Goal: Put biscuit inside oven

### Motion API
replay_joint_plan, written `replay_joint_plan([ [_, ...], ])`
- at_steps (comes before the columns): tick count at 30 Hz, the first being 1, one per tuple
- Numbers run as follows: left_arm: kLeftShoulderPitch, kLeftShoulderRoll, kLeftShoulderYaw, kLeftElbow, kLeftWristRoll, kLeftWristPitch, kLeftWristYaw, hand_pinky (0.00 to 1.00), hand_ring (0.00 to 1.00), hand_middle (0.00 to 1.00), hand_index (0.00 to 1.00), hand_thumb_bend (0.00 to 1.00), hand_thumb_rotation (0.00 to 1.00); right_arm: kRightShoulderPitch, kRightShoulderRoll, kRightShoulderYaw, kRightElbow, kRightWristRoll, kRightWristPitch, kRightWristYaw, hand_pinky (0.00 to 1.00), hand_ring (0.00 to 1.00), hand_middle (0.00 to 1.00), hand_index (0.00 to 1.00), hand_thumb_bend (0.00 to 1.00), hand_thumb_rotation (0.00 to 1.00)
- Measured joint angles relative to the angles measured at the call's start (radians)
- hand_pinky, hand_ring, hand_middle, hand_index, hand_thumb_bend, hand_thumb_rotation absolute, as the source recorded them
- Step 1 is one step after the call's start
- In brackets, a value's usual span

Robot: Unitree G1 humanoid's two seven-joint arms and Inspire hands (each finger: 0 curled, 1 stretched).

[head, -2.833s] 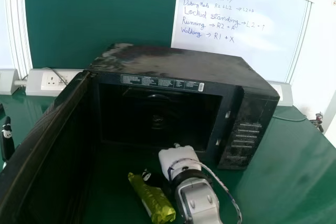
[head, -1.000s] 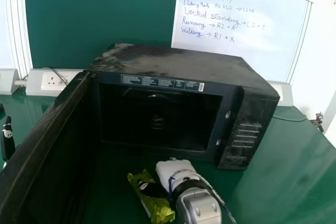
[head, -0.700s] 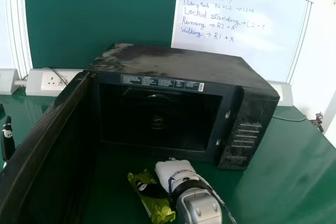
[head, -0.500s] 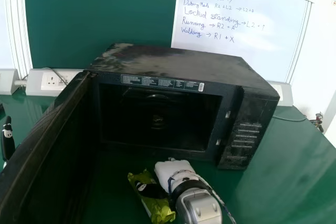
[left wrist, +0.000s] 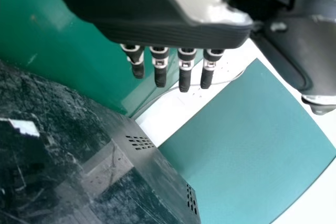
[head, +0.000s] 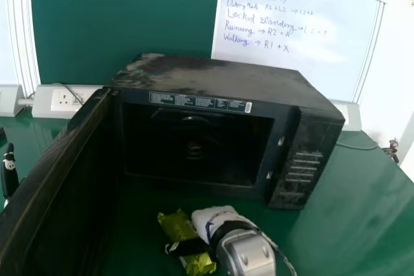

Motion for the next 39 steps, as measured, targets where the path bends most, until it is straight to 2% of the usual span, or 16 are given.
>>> replay_joint_plan([
  [5,0.0,0.0,-0.001,0.0,0.002,0.0,-0.002,0.65,0.72,0.77,0.78,0.63,0.01,0.008,0.001,0.001,0.002,-0.003,0.008,-0.005,0.78,0.9,0.94,0.94,1.0,0.66],
  [15,0.0,0.0,-0.003,0.0,0.001,0.0,-0.002,0.65,0.72,0.77,0.79,0.63,0.0,0.033,0.021,0.007,0.051,-0.013,0.034,-0.025,0.87,0.96,0.99,0.99,1.0,0.67],
  [23,0.0,0.0,-0.003,-0.001,0.001,0.0,-0.006,0.66,0.73,0.77,0.79,0.63,0.01,0.035,0.036,0.042,0.087,-0.076,0.058,-0.053,0.9,0.98,1.0,0.98,1.0,0.57],
  [28,0.0,-0.001,-0.004,-0.01,0.001,0.0,-0.001,0.66,0.73,0.77,0.79,0.63,0.01,0.035,0.053,0.075,0.124,-0.145,0.068,-0.069,0.9,0.97,1.0,0.99,1.0,0.52],
  [31,0.0,-0.001,-0.004,-0.02,0.001,0.0,0.002,0.66,0.73,0.76,0.78,0.62,0.01,0.03,0.062,0.093,0.143,-0.179,0.068,-0.07,0.89,0.96,0.99,0.99,1.0,0.55],
  [39,0.001,-0.001,-0.005,-0.024,0.0,0.0,0.003,0.66,0.72,0.76,0.79,0.62,0.02,0.007,0.077,0.116,0.211,-0.223,0.066,-0.089,0.86,0.93,0.97,0.98,1.0,0.56],
])
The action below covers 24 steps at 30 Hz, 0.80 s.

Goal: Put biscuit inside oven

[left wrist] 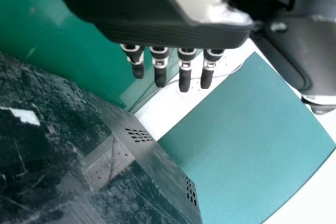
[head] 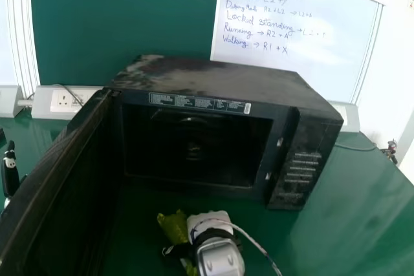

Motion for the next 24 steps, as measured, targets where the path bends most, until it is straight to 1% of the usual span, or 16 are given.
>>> replay_joint_plan([
  [3,0.0,0.0,0.0,-0.001,-0.001,0.0,0.002,0.65,0.72,0.76,0.77,0.62,0.01,-0.013,-0.001,0.003,0.019,-0.002,0.0,-0.001,0.84,0.92,0.96,0.98,1.0,0.57],
  [5,0.001,0.0,0.0,-0.001,-0.001,0.0,0.004,0.65,0.72,0.77,0.78,0.61,0.01,-0.023,-0.004,0.009,0.031,-0.008,-0.003,-0.001,0.84,0.91,0.96,0.98,1.0,0.56],
  [6,0.001,0.0,0.0,-0.001,-0.001,0.0,0.004,0.65,0.72,0.76,0.78,0.61,0.01,-0.026,-0.004,0.011,0.035,-0.009,-0.003,-0.001,0.84,0.91,0.96,0.98,1.0,0.54],
  [10,0.001,0.0,0.0,-0.001,-0.001,0.0,0.004,0.65,0.72,0.77,0.79,0.62,0.01,-0.04,-0.002,0.019,0.053,-0.016,-0.002,-0.001,0.83,0.91,0.96,0.98,1.0,0.53],
  [12,0.001,0.0,0.0,-0.001,0.0,0.0,0.004,0.65,0.72,0.76,0.78,0.62,0.01,-0.046,-0.004,0.024,0.062,-0.018,-0.002,-0.001,0.82,0.9,0.96,0.97,1.0,0.53],
  [18,0.001,-0.001,0.0,-0.002,-0.001,0.0,0.005,0.65,0.72,0.76,0.77,0.62,0.01,-0.051,-0.009,0.031,0.073,-0.014,-0.002,-0.01,0.79,0.89,0.95,0.97,1.0,0.5],
  [24,0.001,-0.001,-0.002,-0.003,0.0,0.0,0.006,0.66,0.73,0.76,0.77,0.61,0.02,-0.05,-0.016,0.037,0.074,-0.006,-0.002,-0.016,0.78,0.89,0.95,0.97,1.0,0.51],
])
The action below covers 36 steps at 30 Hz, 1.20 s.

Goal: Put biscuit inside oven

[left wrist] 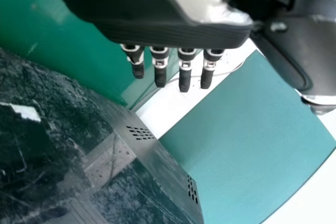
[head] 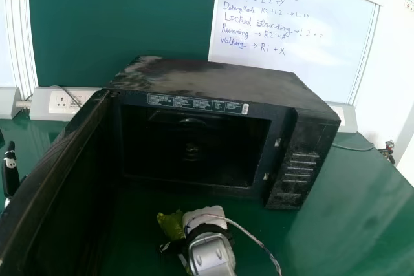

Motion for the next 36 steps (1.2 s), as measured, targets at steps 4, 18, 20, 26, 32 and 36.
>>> replay_joint_plan([
  [4,0.0,-0.001,-0.001,-0.006,0.0,-0.001,0.002,0.65,0.72,0.76,0.77,0.62,0.01,0.007,-0.007,-0.002,-0.003,0.009,0.0,-0.016,0.74,0.87,0.94,0.96,1.0,0.52],
  [18,0.0,-0.005,-0.001,-0.006,-0.001,-0.001,0.009,0.66,0.73,0.76,0.77,0.61,0.02,-0.001,-0.063,-0.033,-0.026,0.122,-0.032,-0.022,0.66,0.78,0.85,0.86,0.98,0.59],
  [20,0.0,-0.006,-0.002,-0.006,0.0,-0.001,0.008,0.66,0.73,0.76,0.77,0.61,0.02,-0.004,-0.081,-0.044,-0.037,0.163,-0.042,-0.024,0.64,0.76,0.82,0.85,0.98,0.62],
  [26,0.0,-0.006,-0.003,-0.007,0.0,-0.001,0.009,0.66,0.73,0.76,0.78,0.61,0.02,-0.002,-0.125,-0.079,-0.06,0.272,-0.052,-0.045,0.55,0.67,0.72,0.72,0.95,0.57],
  [32,0.0,-0.006,-0.003,-0.012,-0.006,-0.001,0.009,0.67,0.74,0.78,0.79,0.62,0.02,-0.061,-0.125,-0.118,-0.04,0.359,-0.006,0.018,0.54,0.65,0.67,0.62,0.9,0.29],
  [36,0.0,-0.006,-0.003,-0.012,-0.015,-0.001,0.008,0.67,0.73,0.77,0.77,0.6,0.02,-0.076,-0.123,-0.083,-0.038,0.307,0.023,0.051,0.34,0.43,0.49,0.51,0.54,0.03],
])
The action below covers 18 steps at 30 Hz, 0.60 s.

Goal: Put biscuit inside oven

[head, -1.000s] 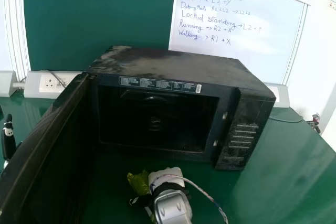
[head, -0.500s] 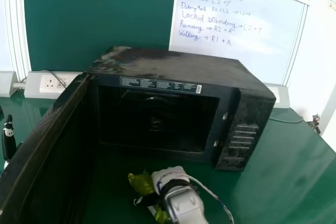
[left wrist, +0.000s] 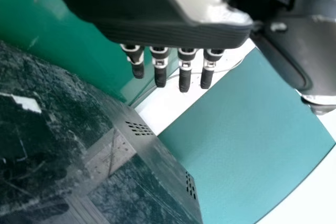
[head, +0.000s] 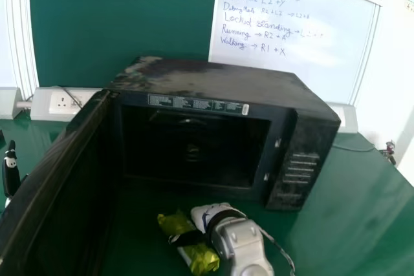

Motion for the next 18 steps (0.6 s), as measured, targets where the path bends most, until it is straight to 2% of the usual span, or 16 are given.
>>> replay_joint_plan([
  [1,0.0,0.0,0.0,0.0,0.0,0.0,0.0,0.67,0.73,0.76,0.77,0.6,0.03,0.009,0.001,0.021,-0.007,-0.03,0.004,-0.005,0.35,0.45,0.54,0.66,0.5,0.2],
  [2,0.0,0.0,0.0,0.0,0.0,0.0,0.0,0.67,0.73,0.76,0.76,0.6,0.03,0.019,0.0,0.037,-0.015,-0.055,0.005,-0.016,0.36,0.46,0.55,0.72,0.49,0.25],
  [4,0.0,0.0,0.0,0.0,0.0,0.0,0.001,0.66,0.73,0.76,0.77,0.6,0.03,0.048,0.0,0.066,-0.032,-0.101,0.008,-0.048,0.22,0.31,0.43,0.74,0.52,0.24],
  [5,0.0,0.0,-0.001,0.0,0.0,0.0,0.001,0.66,0.73,0.76,0.77,0.6,0.03,0.059,0.001,0.075,-0.038,-0.114,0.011,-0.062,0.2,0.28,0.41,0.73,0.54,0.24],
  [8,0.0,0.0,-0.004,0.0,0.0,-0.002,0.001,0.66,0.73,0.76,0.77,0.61,0.02,0.087,0.004,0.091,-0.046,-0.147,0.012,-0.108,0.17,0.25,0.39,0.72,0.55,0.23],
  [13,0.0,-0.002,-0.007,0.0,0.0,-0.004,0.001,0.66,0.73,0.77,0.78,0.61,0.02,0.093,0.012,0.095,-0.041,-0.171,0.012,-0.118,0.19,0.27,0.4,0.71,0.58,0.21],
  [18,0.0,-0.002,-0.007,0.0,-0.002,-0.011,-0.002,0.66,0.73,0.77,0.78,0.62,0.02,0.11,0.013,0.095,-0.045,-0.174,0.012,-0.143,0.16,0.23,0.36,0.72,0.59,0.21],
])
